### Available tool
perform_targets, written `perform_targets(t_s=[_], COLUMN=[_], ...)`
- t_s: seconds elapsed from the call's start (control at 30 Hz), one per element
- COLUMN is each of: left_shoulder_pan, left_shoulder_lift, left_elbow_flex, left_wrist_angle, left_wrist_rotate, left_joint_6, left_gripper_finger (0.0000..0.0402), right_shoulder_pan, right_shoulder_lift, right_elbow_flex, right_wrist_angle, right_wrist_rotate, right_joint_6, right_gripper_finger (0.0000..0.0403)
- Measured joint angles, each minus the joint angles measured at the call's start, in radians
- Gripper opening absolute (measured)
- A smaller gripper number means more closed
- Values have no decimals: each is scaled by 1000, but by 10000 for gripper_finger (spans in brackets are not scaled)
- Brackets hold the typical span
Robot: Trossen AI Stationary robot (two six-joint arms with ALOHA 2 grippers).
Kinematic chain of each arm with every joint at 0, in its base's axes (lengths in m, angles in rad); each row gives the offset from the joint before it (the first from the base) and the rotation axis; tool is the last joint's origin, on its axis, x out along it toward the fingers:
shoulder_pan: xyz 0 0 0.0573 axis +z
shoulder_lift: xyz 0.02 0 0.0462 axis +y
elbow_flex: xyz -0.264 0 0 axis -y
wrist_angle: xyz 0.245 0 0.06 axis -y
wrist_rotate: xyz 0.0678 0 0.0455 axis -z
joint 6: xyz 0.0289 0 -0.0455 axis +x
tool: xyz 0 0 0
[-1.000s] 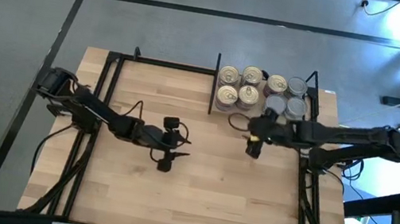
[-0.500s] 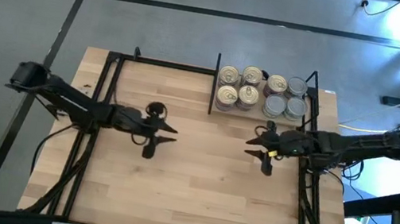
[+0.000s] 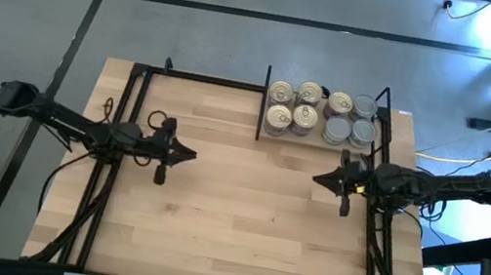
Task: Stack canned seafood by type on shelf
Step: Return to Home Position
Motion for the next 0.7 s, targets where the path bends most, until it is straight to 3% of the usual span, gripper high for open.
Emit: perform_targets(t_s=[0.2, 0.33, 0.7], left_shoulder_pan=[0, 7, 42], left_shoulder_lift=[-154, -263, -510], left_elbow_flex=[-63, -69, -69], left_wrist_angle=[-65, -196, -421], left_wrist_rotate=[-1, -5, -6], left_joint_6=[-27, -35, -42], left_gripper_finger=[15, 3, 1], right_shoulder_pan=[0, 0, 0], right_shoulder_lift=[-92, -149, -324], right_elbow_flex=[-45, -82, -212], right_wrist_angle=[2, 1, 1], right_wrist_rotate=[-2, -2, 20], right_joint_6=[21, 23, 45], right_gripper_finger=[16, 20, 21])
